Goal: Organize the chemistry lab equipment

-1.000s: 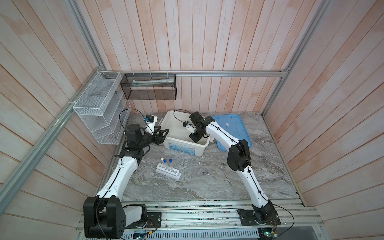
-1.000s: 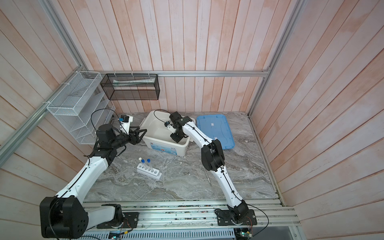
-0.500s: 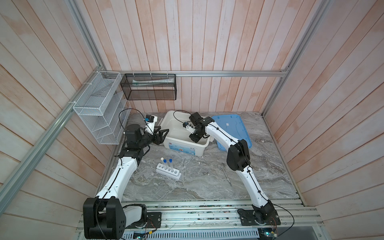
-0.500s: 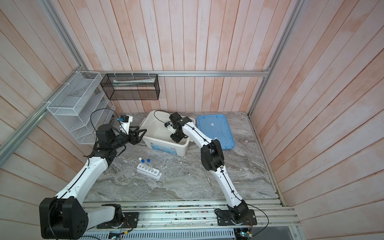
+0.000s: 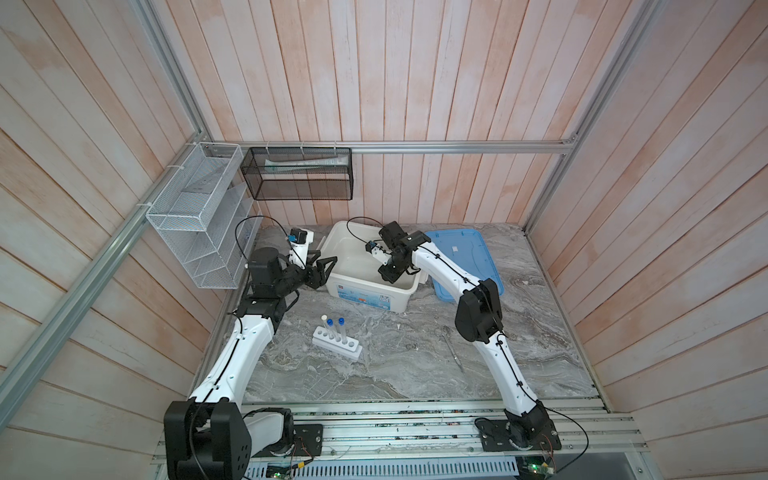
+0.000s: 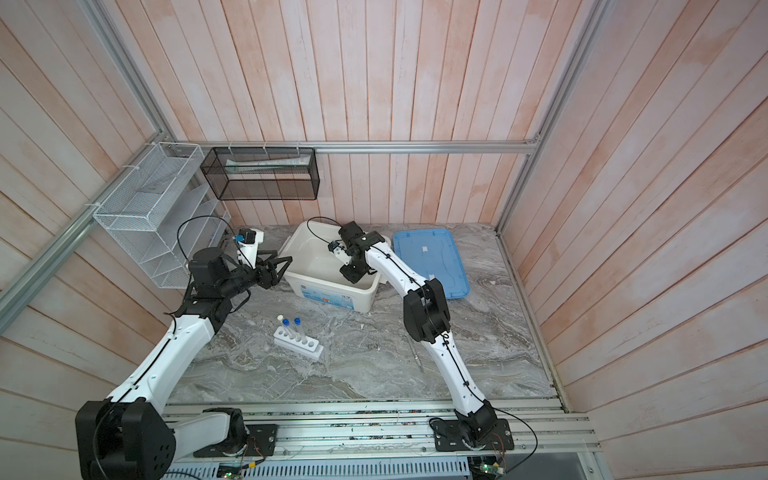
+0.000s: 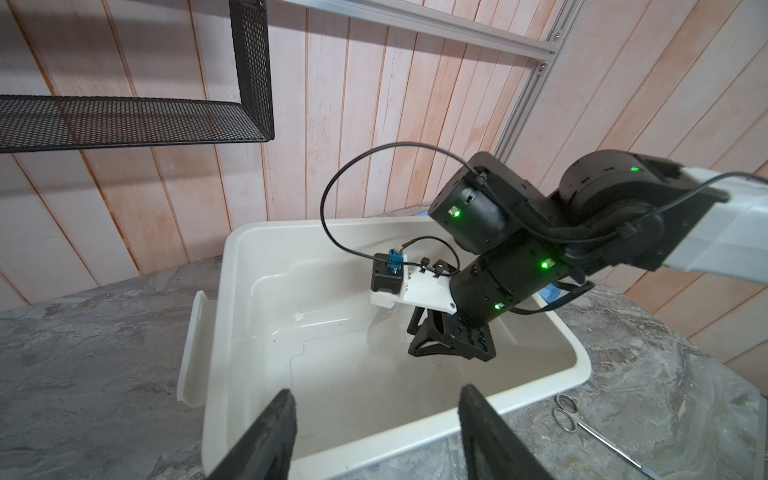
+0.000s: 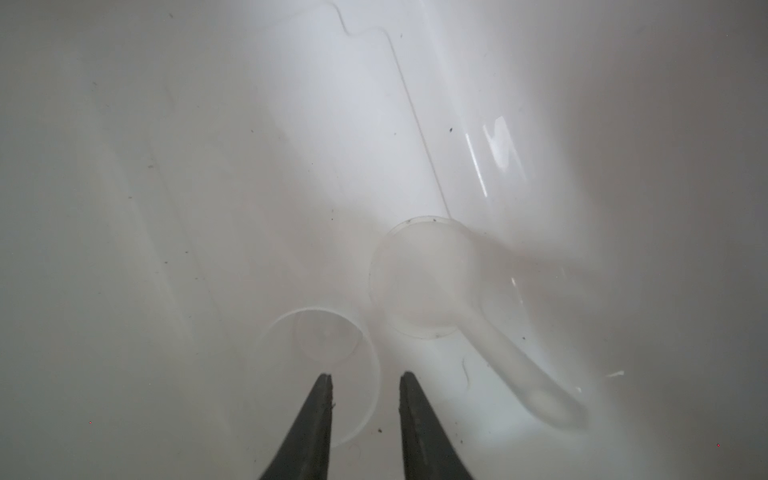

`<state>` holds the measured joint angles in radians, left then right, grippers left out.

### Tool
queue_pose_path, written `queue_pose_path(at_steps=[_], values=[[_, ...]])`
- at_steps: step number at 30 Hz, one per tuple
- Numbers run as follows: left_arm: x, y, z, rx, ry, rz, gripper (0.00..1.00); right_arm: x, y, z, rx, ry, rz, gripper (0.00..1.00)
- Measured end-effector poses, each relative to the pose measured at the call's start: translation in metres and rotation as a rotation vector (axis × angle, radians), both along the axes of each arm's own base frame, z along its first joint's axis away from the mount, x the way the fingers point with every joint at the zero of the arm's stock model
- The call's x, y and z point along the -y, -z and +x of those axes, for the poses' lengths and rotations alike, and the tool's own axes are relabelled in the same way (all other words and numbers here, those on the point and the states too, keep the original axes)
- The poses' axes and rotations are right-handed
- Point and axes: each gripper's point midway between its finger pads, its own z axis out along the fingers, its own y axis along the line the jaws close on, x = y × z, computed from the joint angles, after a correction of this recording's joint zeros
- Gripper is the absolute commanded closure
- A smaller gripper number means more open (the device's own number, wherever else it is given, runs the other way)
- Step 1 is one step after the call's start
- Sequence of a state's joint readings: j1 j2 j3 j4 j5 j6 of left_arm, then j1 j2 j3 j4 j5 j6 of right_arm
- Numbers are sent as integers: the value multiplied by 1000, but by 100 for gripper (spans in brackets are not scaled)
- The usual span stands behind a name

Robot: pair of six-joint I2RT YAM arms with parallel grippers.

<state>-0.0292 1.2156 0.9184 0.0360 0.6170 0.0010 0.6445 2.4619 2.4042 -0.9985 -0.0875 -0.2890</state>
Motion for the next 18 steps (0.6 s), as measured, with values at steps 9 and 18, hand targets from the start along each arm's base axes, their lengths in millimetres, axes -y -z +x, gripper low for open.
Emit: queue_pose_path(at_steps=[9, 18], values=[[6, -14, -6, 35, 2, 35, 36, 27, -138, -23, 184, 35, 142, 67], [73, -44, -35, 115, 136, 149, 36, 108, -167, -112, 261, 223, 246, 67]])
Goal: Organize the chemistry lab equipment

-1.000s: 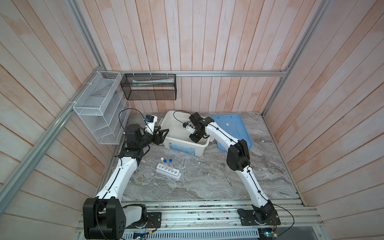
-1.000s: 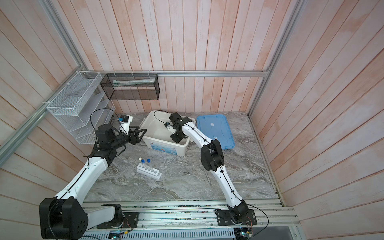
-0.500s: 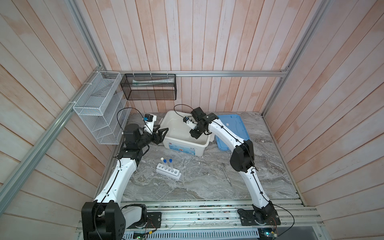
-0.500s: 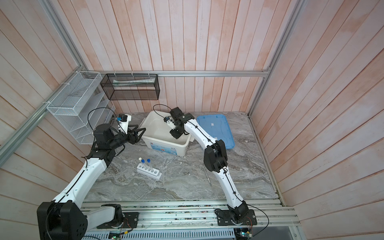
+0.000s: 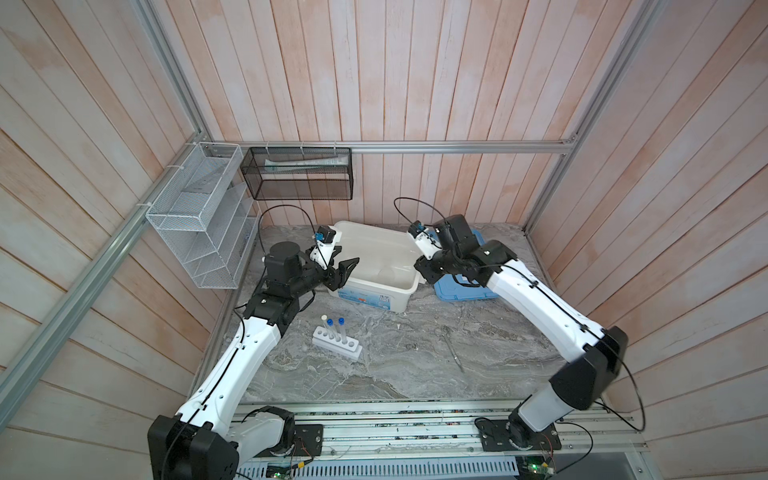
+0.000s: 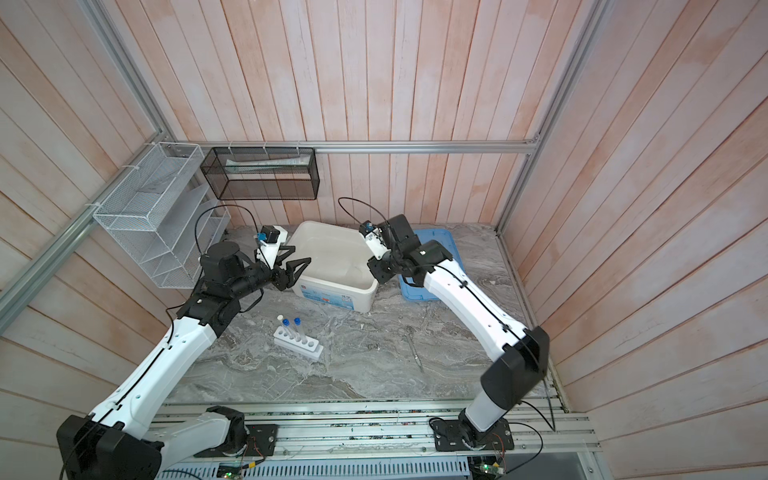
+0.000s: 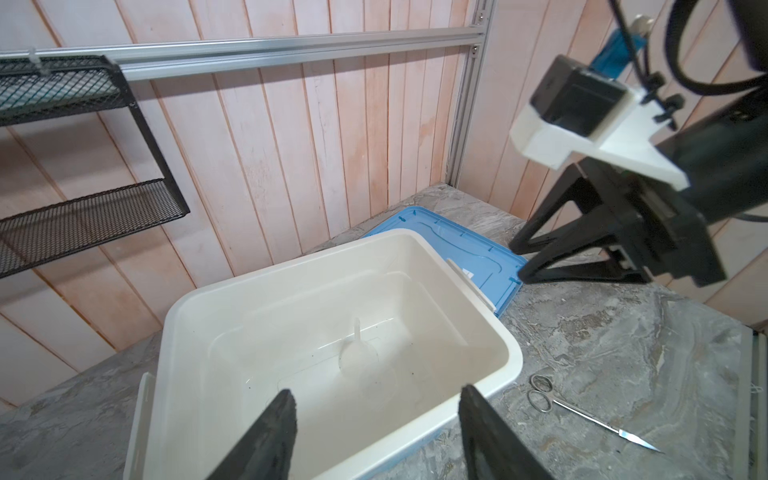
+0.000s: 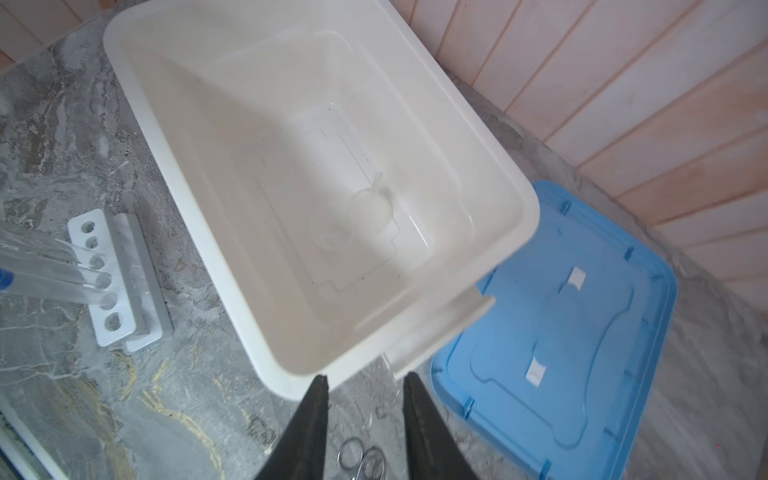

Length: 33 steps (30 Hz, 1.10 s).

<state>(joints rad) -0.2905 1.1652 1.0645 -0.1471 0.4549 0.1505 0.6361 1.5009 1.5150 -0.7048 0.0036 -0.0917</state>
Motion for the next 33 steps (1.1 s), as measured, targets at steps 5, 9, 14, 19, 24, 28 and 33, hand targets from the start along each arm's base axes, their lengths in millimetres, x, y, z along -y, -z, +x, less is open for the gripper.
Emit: queue_pose_path(at_steps=[5, 9, 14, 19, 24, 28, 33], values=[[53, 3, -14, -13, 118, 55, 37, 52, 40, -51, -72, 173, 96, 69], [97, 26, -26, -74, 221, 112, 37, 85, 103, -91, -218, 339, 151, 75], [137, 54, -56, -152, 333, 182, 37, 116, 162, -134, -350, 547, 256, 75], [161, 74, -96, -216, 428, 244, 38, 132, 198, -157, -457, 713, 310, 79], [174, 86, -117, -289, 482, 205, 38, 133, 209, -157, -512, 804, 319, 81], [183, 103, -129, -340, 506, 190, 39, 133, 222, -157, -544, 838, 295, 83], [192, 133, -135, -406, 513, 199, 40, 136, 238, -165, -570, 856, 268, 89]])
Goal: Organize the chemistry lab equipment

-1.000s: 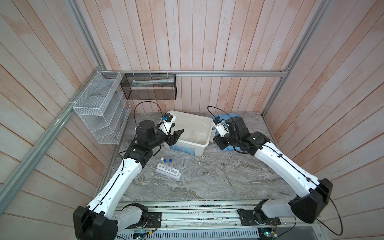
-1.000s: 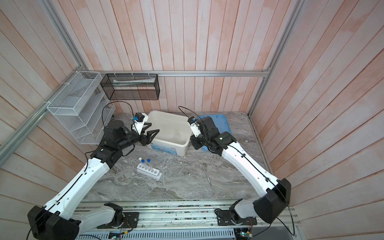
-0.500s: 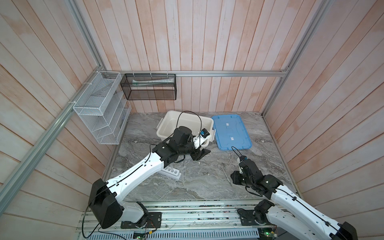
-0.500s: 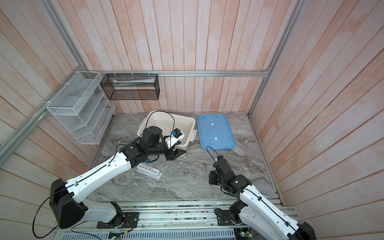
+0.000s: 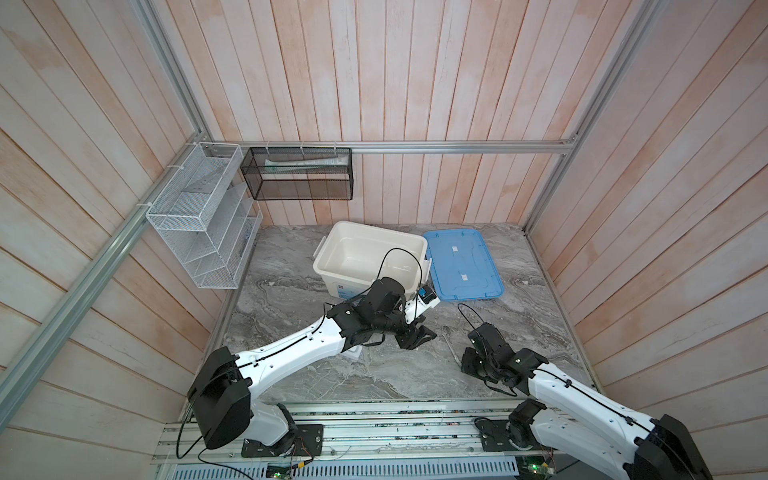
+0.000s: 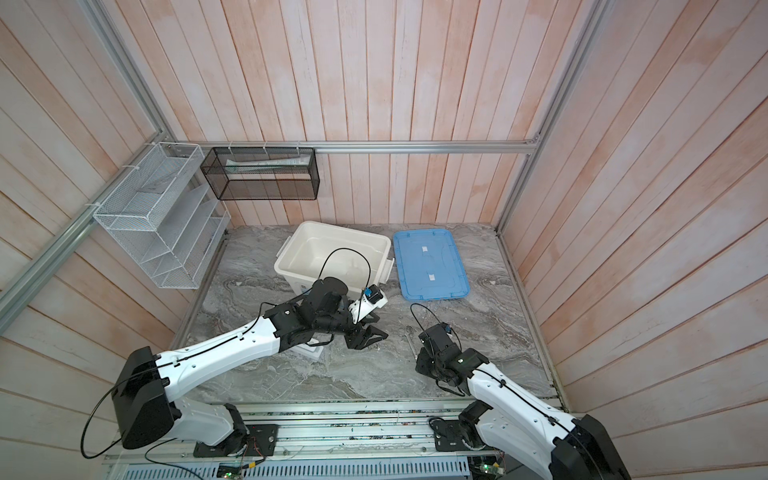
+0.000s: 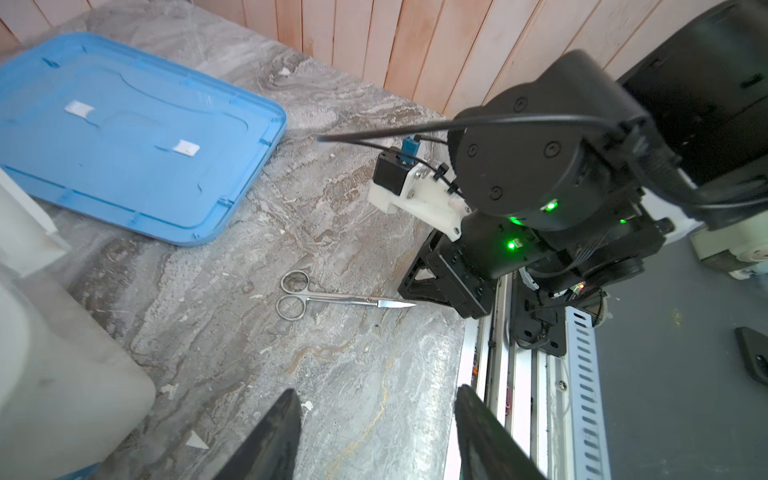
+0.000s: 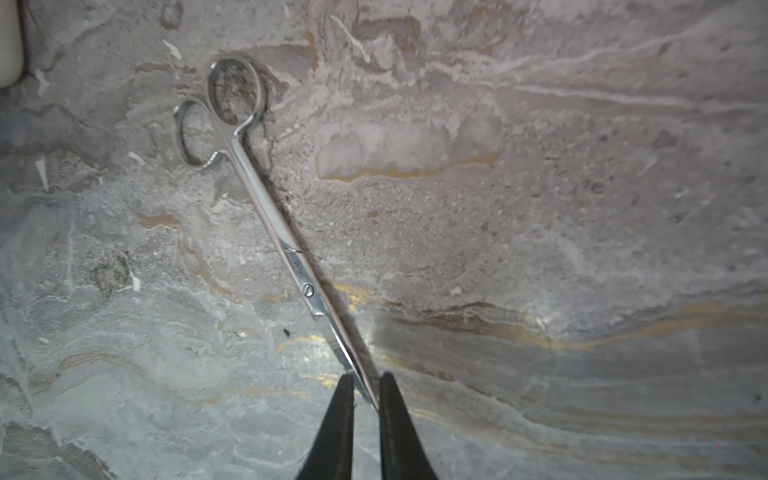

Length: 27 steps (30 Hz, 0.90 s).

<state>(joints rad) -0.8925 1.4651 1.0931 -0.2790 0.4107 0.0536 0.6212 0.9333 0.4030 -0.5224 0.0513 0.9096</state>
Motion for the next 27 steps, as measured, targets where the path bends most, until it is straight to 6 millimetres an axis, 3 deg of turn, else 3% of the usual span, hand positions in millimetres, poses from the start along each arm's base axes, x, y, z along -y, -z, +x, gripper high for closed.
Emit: queue_pose_path(at_steps=[9, 27], values=[[7, 40, 5, -71, -36, 10, 41, -3, 6, 0, -10, -20, -19, 92], [20, 63, 17, -116, -73, -2, 42, -12, 12, 9, -2, -53, -55, 93]])
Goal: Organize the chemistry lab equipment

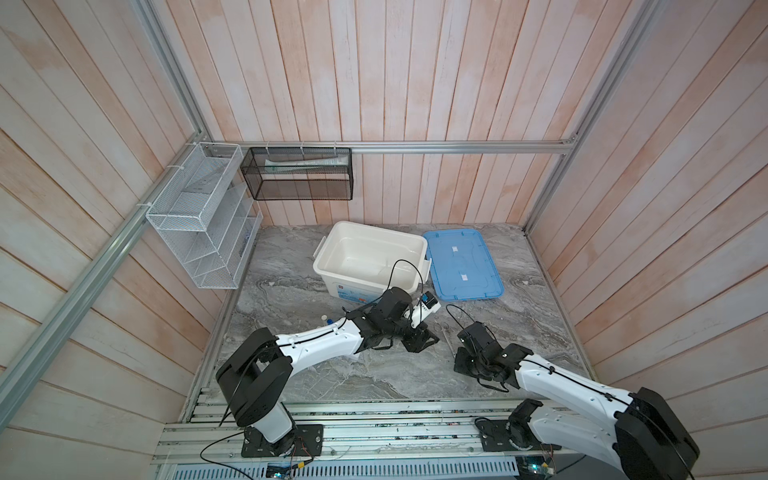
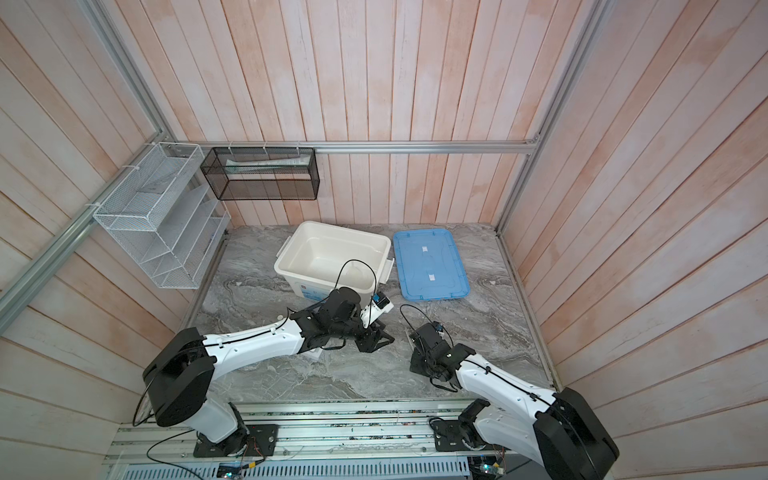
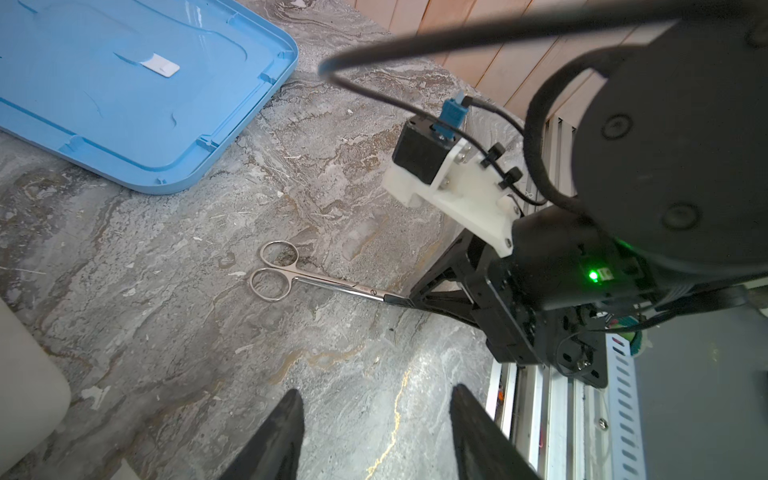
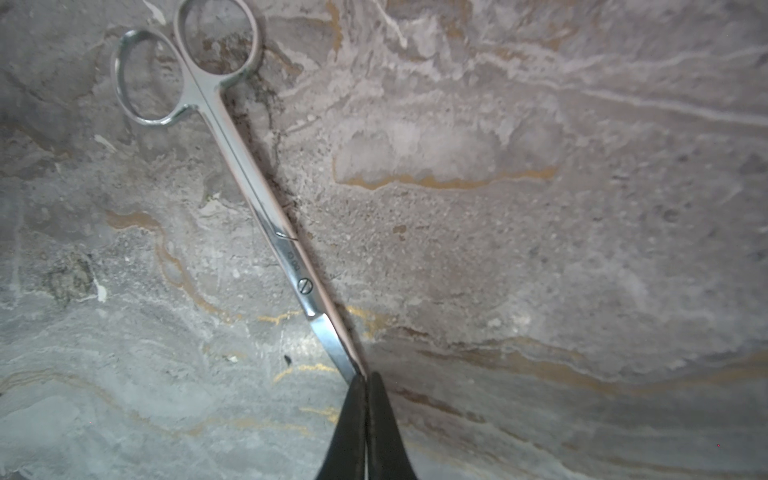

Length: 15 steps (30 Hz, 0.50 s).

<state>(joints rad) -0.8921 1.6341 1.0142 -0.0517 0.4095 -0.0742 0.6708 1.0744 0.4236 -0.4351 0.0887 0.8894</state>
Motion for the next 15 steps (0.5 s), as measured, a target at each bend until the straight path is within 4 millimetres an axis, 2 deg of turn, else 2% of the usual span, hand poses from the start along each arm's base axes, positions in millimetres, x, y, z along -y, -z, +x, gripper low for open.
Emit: queue_pose_path(at_steps=[9, 15], values=[[-2, 47, 12, -164, -160, 79, 43, -2, 0, 2, 35, 13, 37, 94], [4, 57, 25, -242, -261, 77, 43, -7, 0, 3, 51, 10, 57, 94]])
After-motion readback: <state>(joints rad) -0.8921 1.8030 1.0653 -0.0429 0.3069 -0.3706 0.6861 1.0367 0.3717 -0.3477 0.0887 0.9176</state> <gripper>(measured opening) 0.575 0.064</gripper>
